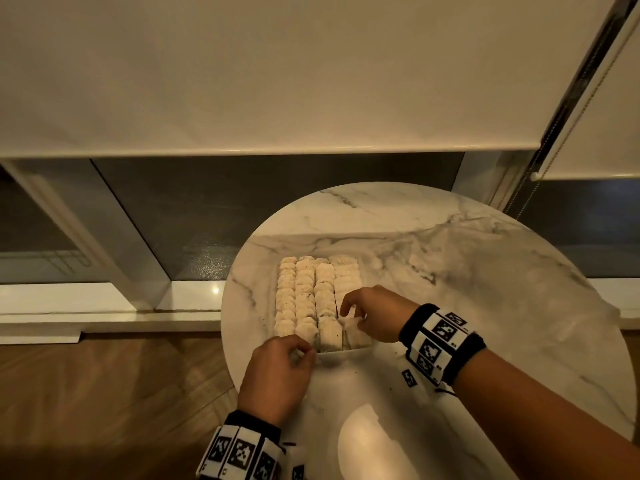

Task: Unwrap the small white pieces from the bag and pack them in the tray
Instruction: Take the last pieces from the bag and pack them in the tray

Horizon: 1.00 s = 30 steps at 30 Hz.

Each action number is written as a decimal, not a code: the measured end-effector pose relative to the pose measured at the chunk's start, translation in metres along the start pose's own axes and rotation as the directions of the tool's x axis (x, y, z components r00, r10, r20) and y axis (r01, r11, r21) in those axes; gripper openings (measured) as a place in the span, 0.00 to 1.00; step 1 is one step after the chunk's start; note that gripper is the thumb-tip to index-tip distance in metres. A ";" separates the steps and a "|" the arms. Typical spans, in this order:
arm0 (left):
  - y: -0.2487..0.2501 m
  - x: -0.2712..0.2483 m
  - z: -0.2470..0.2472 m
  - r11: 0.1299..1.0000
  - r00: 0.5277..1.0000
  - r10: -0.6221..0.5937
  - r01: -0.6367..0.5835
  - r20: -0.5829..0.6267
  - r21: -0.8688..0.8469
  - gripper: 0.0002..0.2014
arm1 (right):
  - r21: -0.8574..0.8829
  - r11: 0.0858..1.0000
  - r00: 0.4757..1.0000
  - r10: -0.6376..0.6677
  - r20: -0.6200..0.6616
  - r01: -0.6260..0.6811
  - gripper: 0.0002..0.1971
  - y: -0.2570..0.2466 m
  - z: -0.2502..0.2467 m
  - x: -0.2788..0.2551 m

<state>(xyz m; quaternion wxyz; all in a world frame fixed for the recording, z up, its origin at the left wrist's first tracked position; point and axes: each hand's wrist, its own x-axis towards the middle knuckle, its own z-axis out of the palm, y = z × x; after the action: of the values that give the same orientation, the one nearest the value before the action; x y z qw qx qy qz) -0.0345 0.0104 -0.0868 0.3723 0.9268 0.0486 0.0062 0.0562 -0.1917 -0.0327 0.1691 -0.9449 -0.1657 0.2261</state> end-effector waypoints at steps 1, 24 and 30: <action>0.001 0.000 0.000 1.000 1.000 0.007 -0.007 0.001 0.008 0.03 | -0.031 1.000 1.000 0.001 -0.002 -0.001 0.21 -0.002 0.001 0.000; 0.037 -0.001 -0.012 0.491 0.956 -0.231 0.277 0.183 -0.826 0.11 | 0.333 0.930 0.782 0.089 -0.617 0.156 0.06 0.010 0.019 -0.051; 0.071 -0.008 0.010 0.127 0.853 -0.290 0.484 0.434 -0.866 0.11 | 0.538 0.768 0.846 -0.011 -0.533 0.348 0.06 -0.012 0.036 -0.080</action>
<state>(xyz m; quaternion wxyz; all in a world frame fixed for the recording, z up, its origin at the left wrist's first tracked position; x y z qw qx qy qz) -0.0361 -0.0490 -0.0448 0.8467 0.4535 0.2429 -0.1361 -0.0313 -0.2036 -0.0285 0.5263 -0.8409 -0.1263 -0.0030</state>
